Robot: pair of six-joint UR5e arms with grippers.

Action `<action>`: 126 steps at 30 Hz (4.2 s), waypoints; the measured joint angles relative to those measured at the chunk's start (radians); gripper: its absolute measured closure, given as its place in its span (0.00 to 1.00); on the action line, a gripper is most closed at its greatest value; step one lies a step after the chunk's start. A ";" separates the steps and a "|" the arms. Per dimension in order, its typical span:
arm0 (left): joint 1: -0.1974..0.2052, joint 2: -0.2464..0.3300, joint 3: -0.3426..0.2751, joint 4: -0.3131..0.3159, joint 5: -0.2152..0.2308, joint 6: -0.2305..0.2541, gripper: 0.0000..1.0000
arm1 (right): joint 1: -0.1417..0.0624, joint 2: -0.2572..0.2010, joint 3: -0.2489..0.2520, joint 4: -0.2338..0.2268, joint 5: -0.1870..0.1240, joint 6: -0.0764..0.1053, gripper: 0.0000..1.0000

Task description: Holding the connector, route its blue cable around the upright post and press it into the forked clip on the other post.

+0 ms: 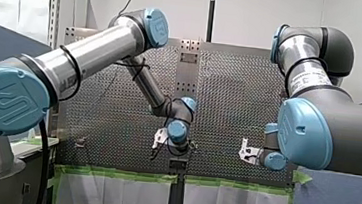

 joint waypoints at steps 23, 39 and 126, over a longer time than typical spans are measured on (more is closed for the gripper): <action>-0.064 0.054 -0.084 0.035 -0.013 0.008 0.00 | 0.000 0.000 0.000 0.006 -0.001 0.004 1.00; -0.076 0.054 -0.084 0.037 -0.030 -0.003 0.00 | 0.000 0.000 0.000 0.005 -0.001 0.007 1.00; -0.072 0.699 -0.726 0.501 -0.143 -0.157 0.00 | -0.004 0.000 -0.003 0.007 -0.003 0.014 1.00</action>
